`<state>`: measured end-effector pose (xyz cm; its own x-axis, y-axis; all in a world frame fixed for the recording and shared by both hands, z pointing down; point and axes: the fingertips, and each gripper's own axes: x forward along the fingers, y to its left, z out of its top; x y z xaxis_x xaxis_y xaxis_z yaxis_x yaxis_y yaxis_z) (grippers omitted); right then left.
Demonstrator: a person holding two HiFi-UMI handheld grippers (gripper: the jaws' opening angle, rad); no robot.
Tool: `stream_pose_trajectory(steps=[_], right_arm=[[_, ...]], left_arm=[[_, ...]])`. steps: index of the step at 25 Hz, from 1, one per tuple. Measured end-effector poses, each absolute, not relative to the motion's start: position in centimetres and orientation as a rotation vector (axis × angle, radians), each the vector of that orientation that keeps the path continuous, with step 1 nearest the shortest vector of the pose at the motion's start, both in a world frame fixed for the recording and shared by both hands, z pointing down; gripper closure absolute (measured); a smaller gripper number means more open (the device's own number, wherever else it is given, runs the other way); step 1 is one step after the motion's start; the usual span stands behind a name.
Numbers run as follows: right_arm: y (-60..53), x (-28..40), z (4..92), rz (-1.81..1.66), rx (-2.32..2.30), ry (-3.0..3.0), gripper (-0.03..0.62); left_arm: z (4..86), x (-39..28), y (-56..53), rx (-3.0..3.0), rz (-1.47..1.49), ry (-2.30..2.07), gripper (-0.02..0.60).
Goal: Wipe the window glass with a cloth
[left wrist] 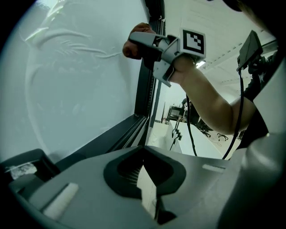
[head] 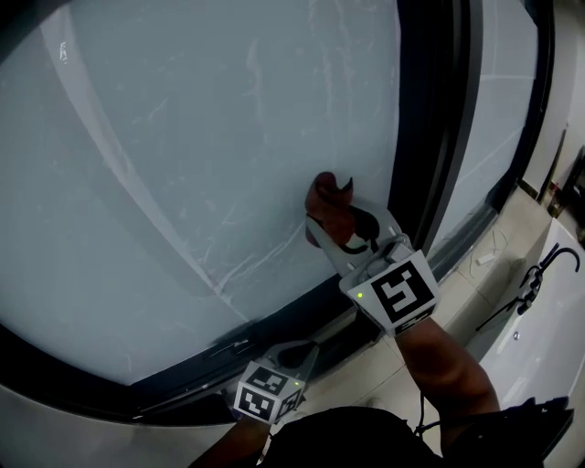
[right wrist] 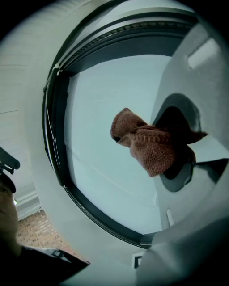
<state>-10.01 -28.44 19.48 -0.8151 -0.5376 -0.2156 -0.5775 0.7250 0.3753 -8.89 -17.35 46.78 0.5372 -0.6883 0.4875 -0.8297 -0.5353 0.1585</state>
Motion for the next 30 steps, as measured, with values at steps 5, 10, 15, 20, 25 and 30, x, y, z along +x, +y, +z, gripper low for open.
stream_pose_trajectory(steps=[5,10,15,20,25,30], right_arm=[[-29.0,-10.9,15.0,0.748,-0.931,2.761,0.485],[-29.5,-11.9,13.5,0.796,-0.937,2.727,0.485],[-29.3,-12.1,13.5,0.842,-0.968,2.676,0.485],[-29.5,-12.3,14.8,0.945,-0.995,2.668,0.485],[-29.2,-12.5,15.4,0.897,-1.01,2.666,0.485],[-29.2,-12.5,17.0,0.885,-1.02,2.681,0.485]], left_arm=[[46.7,-9.2,-16.9,2.404,0.51,-1.259,0.565],[46.5,-9.7,-16.5,2.394,0.493,-1.284,0.565],[46.5,-10.2,-16.4,2.382,0.488,-1.297,0.565],[46.7,-10.1,-16.4,2.38,0.489,-1.29,0.565],[46.8,-10.0,-16.5,2.383,0.496,-1.283,0.565],[46.8,-10.0,-16.6,2.382,0.493,-1.283,0.565]])
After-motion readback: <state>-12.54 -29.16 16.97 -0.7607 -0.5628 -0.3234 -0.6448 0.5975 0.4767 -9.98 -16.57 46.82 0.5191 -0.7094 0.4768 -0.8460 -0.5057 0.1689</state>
